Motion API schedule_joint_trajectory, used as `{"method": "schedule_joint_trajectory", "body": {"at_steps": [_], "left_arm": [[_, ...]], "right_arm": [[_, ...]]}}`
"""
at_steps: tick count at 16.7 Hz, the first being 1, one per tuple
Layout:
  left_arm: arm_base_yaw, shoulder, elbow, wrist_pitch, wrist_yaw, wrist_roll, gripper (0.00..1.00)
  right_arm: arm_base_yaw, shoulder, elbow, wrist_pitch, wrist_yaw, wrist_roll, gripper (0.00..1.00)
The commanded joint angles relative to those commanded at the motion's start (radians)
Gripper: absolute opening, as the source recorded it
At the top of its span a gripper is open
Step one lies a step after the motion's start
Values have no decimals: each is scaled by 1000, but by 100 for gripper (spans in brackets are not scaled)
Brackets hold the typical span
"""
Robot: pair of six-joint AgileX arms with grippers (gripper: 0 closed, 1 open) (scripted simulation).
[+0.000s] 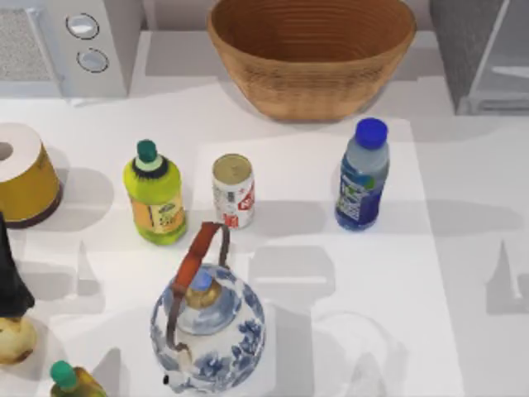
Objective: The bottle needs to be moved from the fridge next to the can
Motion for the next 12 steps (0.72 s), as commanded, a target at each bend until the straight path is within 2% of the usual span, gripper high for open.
{"method": "schedule_joint_trajectory", "body": {"at_steps": [5, 12], "left_arm": [[0, 0, 0, 0, 0, 0, 100], [0, 0, 0, 0, 0, 0, 100]], "right_arm": [[-3, -166, 137, -265, 2, -4, 100], [-2, -487, 399, -895, -3, -8, 100]]}}
